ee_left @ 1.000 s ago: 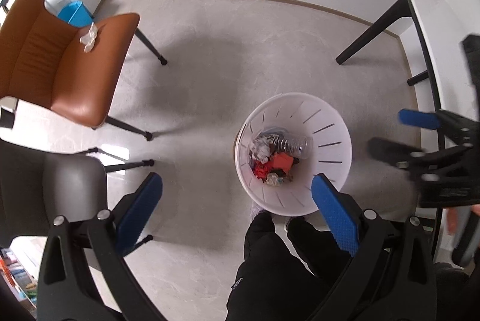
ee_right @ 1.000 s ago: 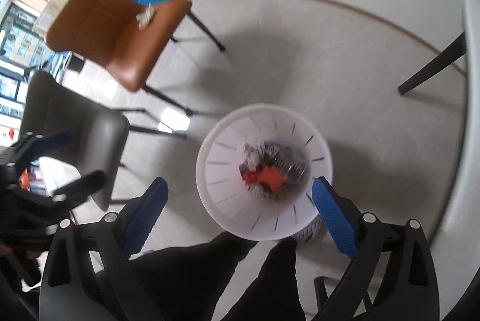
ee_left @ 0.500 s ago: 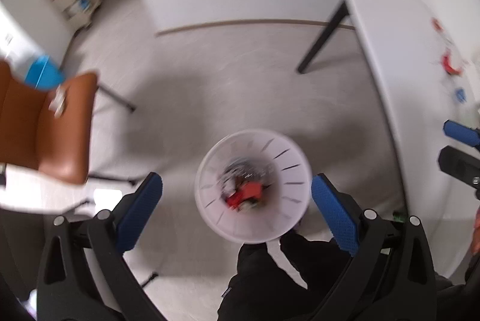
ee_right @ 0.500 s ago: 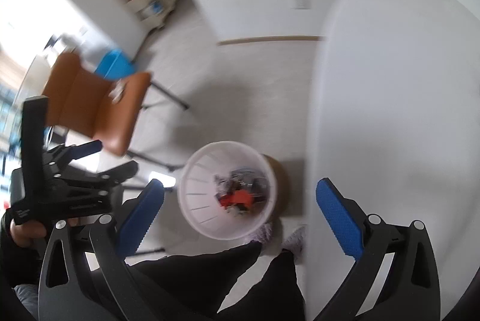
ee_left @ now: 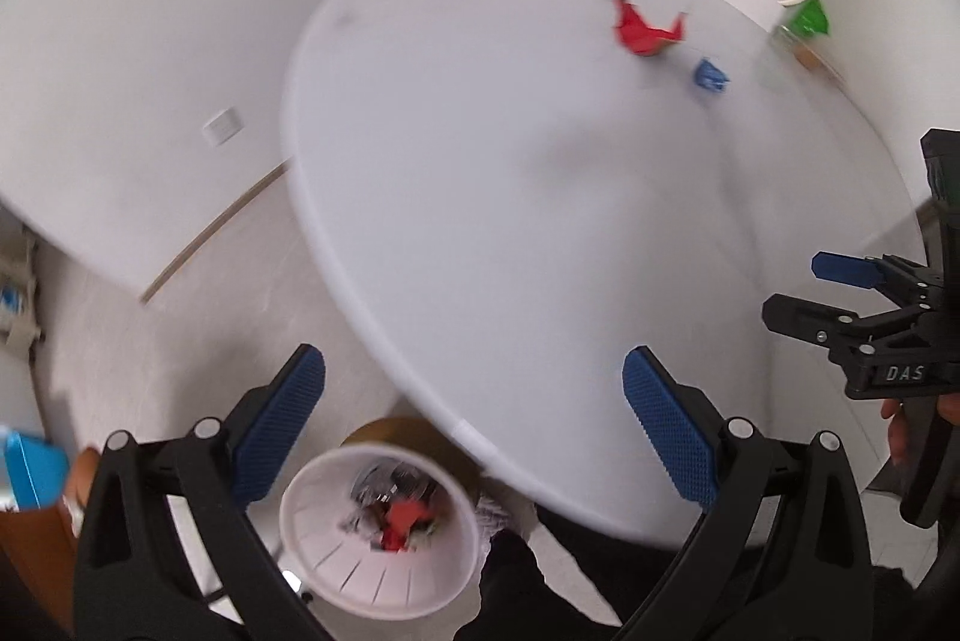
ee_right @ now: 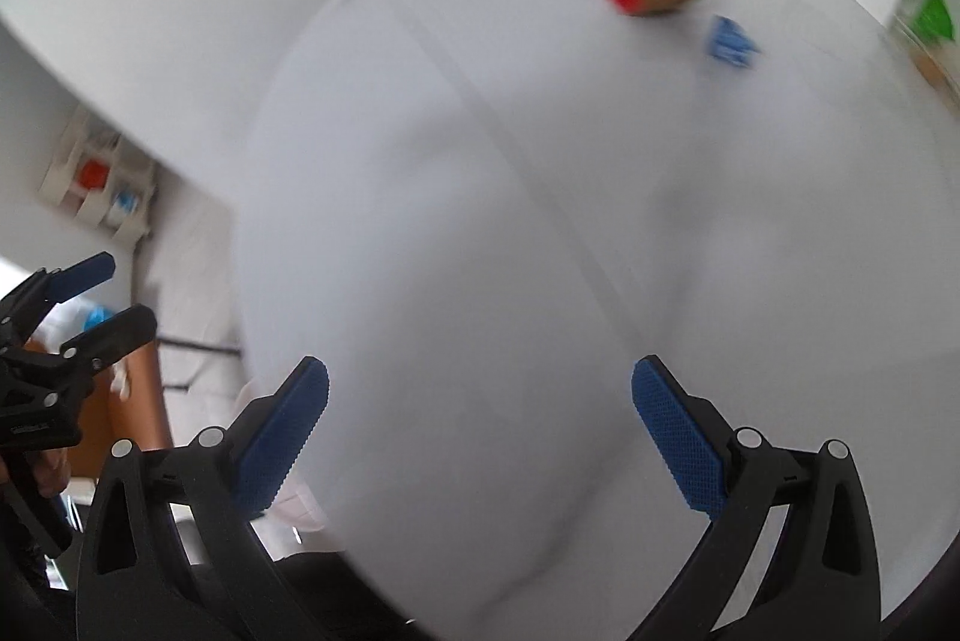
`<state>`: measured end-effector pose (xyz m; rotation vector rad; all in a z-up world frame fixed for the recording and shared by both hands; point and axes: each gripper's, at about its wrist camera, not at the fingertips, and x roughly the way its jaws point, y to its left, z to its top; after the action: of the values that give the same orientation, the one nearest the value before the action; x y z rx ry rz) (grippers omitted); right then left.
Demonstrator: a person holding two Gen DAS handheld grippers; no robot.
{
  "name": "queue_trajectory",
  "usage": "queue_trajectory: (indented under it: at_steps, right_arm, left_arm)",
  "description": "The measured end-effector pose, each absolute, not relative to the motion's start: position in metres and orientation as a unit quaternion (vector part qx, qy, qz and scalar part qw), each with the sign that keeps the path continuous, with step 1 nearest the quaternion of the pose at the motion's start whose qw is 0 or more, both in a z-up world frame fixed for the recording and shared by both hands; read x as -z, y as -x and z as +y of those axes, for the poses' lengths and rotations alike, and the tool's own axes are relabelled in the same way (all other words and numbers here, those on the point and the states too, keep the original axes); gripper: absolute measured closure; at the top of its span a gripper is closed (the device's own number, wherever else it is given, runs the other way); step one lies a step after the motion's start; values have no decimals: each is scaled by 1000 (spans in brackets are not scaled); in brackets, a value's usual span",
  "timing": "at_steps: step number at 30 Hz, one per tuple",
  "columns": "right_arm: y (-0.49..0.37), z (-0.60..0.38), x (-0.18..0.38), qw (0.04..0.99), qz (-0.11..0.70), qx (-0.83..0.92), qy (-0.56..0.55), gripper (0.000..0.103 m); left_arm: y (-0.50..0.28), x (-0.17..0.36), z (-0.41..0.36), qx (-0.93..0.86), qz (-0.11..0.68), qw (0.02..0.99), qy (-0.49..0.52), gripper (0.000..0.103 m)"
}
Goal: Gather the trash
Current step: 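Move both tools back toward the table, then grasp the blue wrapper with the right gripper while the left gripper grasps the red cardboard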
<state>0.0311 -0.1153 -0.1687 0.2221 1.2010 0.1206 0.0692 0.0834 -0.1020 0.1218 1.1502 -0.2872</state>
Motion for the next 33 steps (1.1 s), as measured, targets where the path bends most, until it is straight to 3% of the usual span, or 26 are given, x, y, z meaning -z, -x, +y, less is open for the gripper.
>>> queue_trajectory:
  at_steps: [14, 21, 23, 25, 28, 33]
  right_arm:
    - [-198, -265, 207, 841, 529, 7, -112, 3]
    - [-251, -292, 237, 834, 546, 0, -82, 31]
    - [-255, -291, 237, 841, 539, 2, -49, 43]
    - [-257, -292, 237, 845, 533, -2, -32, 70]
    - [-250, -299, 236, 848, 528, -6, -40, 78]
    - [-233, -326, 232, 851, 520, -2, -80, 78]
  left_arm:
    - [-221, 117, -73, 182, 549, 813, -75, 8]
    - [-287, 131, -124, 207, 544, 809, -81, 8]
    - [-301, 137, -136, 209, 544, 807, -94, 8]
    - [-311, 142, -145, 210, 545, 805, -103, 8]
    - [-321, 148, -159, 221, 551, 798, -105, 8]
    - [-329, 156, -182, 238, 550, 794, -104, 8]
